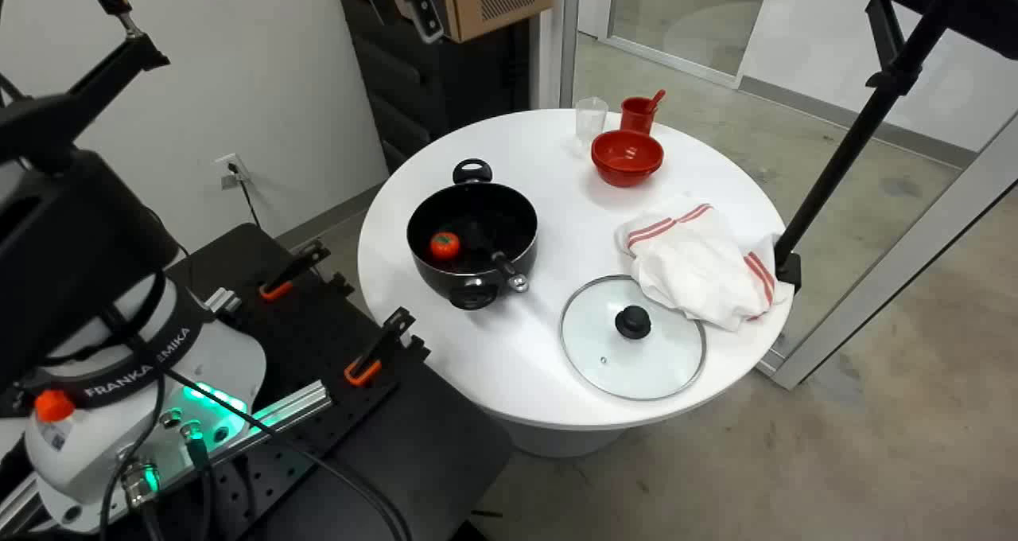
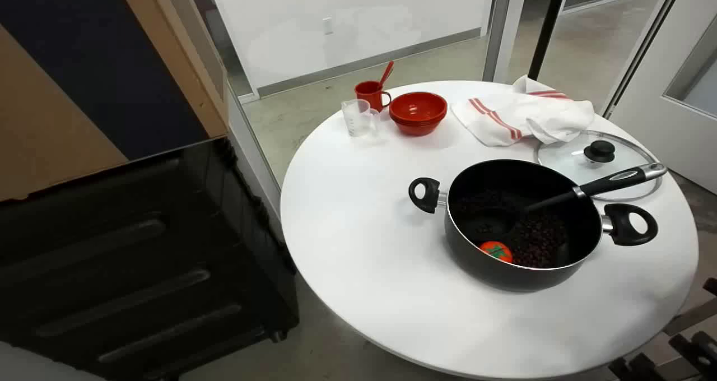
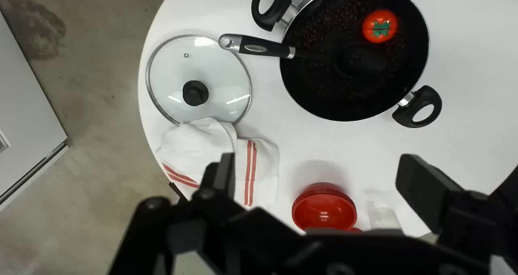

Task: Stir the content in the pot with the spoon

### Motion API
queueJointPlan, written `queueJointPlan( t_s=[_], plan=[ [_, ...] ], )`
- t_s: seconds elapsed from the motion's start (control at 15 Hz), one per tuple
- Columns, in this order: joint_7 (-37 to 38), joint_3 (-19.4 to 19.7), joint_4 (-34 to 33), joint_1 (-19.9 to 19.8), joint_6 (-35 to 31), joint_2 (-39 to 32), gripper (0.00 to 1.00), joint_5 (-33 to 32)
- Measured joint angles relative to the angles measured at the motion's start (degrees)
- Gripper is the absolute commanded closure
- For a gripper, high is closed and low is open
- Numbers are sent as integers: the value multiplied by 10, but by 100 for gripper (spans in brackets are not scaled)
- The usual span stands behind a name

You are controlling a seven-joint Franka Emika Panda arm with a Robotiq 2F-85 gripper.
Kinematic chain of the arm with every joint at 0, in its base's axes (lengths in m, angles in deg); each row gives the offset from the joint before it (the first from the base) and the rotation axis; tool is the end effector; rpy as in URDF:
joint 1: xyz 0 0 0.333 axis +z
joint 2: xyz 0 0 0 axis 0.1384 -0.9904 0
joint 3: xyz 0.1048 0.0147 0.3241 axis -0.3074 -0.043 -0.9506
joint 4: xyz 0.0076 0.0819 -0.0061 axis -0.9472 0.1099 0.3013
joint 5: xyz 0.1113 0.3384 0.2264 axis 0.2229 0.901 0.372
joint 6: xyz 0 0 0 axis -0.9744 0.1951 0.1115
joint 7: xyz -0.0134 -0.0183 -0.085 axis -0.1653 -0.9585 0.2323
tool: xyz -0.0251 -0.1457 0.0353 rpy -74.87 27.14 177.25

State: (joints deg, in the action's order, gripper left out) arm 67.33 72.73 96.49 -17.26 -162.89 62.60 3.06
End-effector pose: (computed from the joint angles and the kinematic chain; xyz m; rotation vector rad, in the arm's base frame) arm 0.3471 -0.0494 0.4094 2.9346 -0.3563 0.3406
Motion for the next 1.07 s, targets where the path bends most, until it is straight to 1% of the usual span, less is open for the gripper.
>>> queueJointPlan(
  t_s=[0.27, 0.47, 0.8, 0.93, 1.07],
  plan=[
    [-2, 0, 0, 0, 2, 0, 0, -2],
    [-13, -7, 0, 1, 4, -11, 0, -30],
    [-105, -1, 0, 13, -1, -64, 0, -82],
    [-134, 2, -1, 13, -1, -93, 0, -116],
    [-153, 4, -4, 9, -9, -127, 0, -166]
  ],
)
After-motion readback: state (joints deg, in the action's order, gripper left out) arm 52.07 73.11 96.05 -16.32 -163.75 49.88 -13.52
